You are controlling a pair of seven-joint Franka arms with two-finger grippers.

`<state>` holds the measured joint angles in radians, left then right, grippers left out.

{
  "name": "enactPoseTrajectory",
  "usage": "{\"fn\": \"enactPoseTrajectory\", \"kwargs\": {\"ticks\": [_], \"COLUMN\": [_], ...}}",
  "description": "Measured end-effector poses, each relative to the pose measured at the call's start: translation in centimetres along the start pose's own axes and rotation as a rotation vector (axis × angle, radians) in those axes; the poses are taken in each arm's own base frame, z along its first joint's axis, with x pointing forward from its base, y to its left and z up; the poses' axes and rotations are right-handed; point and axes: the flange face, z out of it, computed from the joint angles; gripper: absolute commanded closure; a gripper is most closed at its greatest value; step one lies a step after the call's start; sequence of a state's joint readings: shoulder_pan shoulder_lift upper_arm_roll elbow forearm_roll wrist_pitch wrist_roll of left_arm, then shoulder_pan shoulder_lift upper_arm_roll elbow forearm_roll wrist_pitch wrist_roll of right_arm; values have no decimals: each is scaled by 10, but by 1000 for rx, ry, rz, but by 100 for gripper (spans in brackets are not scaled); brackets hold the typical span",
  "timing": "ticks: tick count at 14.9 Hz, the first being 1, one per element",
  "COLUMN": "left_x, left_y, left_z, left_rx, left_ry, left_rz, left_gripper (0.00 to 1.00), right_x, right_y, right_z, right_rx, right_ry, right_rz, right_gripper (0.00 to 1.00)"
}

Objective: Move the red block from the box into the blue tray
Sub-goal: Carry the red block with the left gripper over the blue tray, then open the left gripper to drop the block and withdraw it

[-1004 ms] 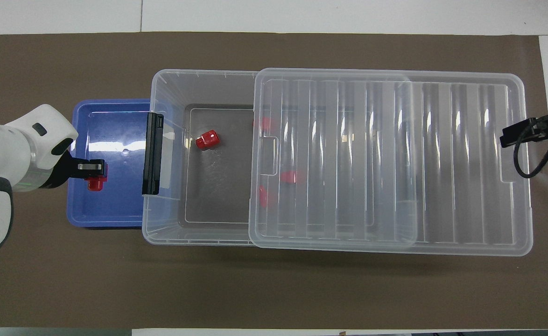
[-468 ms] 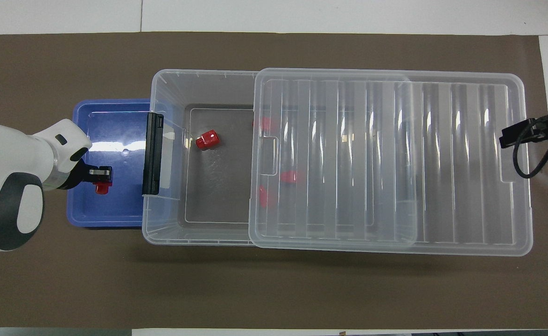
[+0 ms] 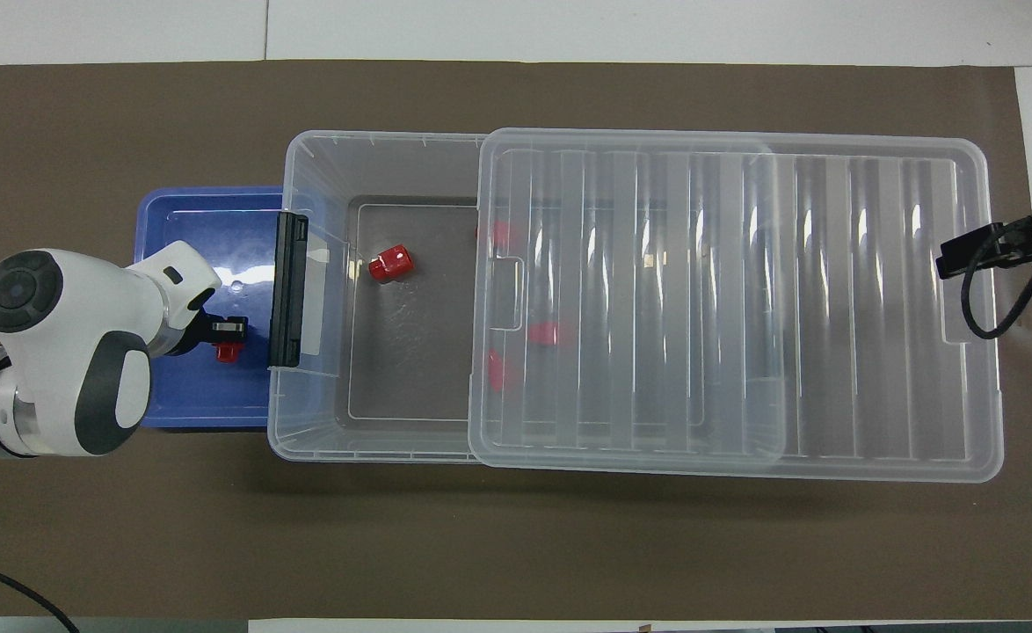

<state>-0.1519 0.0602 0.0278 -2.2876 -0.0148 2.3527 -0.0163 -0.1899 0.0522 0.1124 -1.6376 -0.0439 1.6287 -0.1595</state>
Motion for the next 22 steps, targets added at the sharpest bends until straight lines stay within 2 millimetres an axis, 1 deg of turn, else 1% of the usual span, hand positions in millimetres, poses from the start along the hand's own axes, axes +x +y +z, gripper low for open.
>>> {"fn": "enactPoseTrajectory", "kwargs": {"ticks": [1, 2, 6, 7, 9, 11, 14, 16, 18, 20, 22], "left_x": [-1, -1, 1, 2, 9, 21, 35, 40, 42, 42, 40], "left_y": [0, 0, 1, 1, 2, 3, 4, 4, 2, -3, -17], "left_z": [1, 1, -3, -8, -28, -65, -132, -175, -215, -250, -272], "left_rx": [0, 0, 0, -1, -2, -3, -5, -6, -7, -7, -7], "left_ry": [-1, -1, 8, 15, 23, 22, 33, 45, 49, 57, 53], "left_rz": [0, 1, 2, 2, 3, 4, 5, 5, 3, -5, -29], "left_gripper": [20, 0, 0, 0, 0, 0, 0, 0, 0, 0, 0], "right_x": [0, 0, 0, 0, 0, 0, 0, 0, -1, -2, -2], "right_y": [0, 0, -1, -1, -2, -2, -3, -5, -11, -14, -14], "right_z": [0, 0, 0, 0, 0, 0, -1, -4, -9, -10, -10], "right_rx": [0, 0, 0, 0, 0, 0, 0, 0, -1, -1, -1], "right_ry": [0, 0, 1, 1, 1, 0, 0, 0, -1, -1, -1], "right_rz": [1, 9, 31, 31, 30, 28, 28, 25, 14, 10, 10], "right_gripper": [0, 0, 0, 0, 0, 0, 0, 0, 0, 0, 0]}}
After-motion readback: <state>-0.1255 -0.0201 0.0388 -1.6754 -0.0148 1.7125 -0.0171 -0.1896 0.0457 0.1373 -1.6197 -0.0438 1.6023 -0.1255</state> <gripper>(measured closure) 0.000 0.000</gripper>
